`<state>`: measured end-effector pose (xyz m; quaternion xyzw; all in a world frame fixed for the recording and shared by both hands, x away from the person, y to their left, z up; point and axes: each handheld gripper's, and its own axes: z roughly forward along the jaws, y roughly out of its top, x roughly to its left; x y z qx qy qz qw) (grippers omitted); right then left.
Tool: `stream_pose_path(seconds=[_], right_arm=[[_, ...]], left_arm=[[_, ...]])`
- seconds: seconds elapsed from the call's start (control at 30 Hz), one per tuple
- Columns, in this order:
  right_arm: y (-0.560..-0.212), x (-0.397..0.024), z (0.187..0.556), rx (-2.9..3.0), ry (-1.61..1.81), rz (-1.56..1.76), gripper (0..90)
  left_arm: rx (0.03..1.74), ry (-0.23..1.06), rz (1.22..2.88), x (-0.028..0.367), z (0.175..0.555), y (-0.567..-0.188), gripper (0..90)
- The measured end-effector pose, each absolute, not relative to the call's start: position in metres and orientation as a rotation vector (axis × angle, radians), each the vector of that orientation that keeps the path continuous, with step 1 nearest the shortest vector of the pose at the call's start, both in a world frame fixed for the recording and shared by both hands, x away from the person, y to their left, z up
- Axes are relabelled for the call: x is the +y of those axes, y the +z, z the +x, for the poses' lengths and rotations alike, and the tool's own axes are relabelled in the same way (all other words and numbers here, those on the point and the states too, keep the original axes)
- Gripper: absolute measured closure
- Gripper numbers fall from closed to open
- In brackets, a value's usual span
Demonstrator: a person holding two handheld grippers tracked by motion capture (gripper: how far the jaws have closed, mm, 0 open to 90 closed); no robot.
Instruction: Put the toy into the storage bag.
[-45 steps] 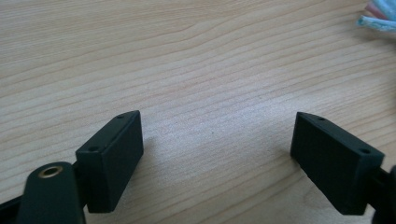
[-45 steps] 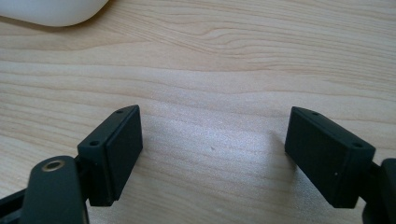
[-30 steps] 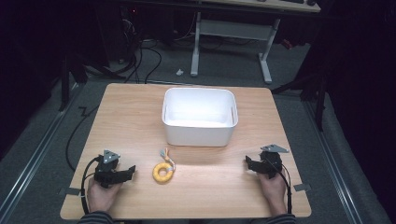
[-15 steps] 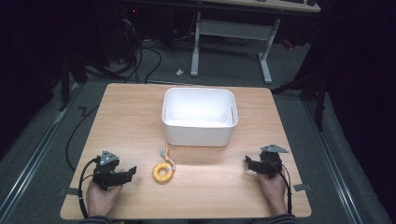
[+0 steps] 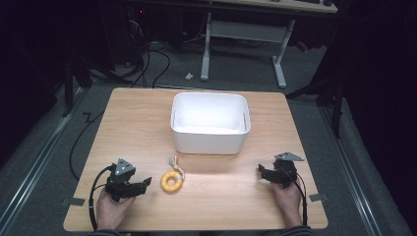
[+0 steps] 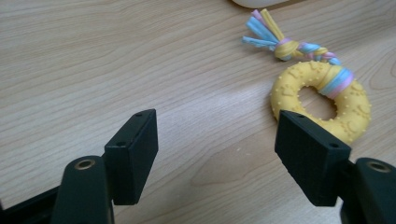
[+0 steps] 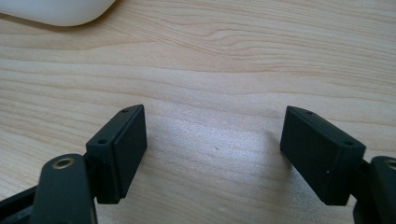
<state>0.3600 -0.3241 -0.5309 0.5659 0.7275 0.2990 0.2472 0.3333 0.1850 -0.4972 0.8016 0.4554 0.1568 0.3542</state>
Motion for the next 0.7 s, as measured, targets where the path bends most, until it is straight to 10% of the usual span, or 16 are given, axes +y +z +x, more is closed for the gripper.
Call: stream_pose_path(seconds=[0.7], right_arm=[[-0.531,-0.324,0.36,1.984,0.818,1.538,23.5]], left_arm=[[1.063,0.322,2.215,0.148,0.341,-0.486,41.7]])
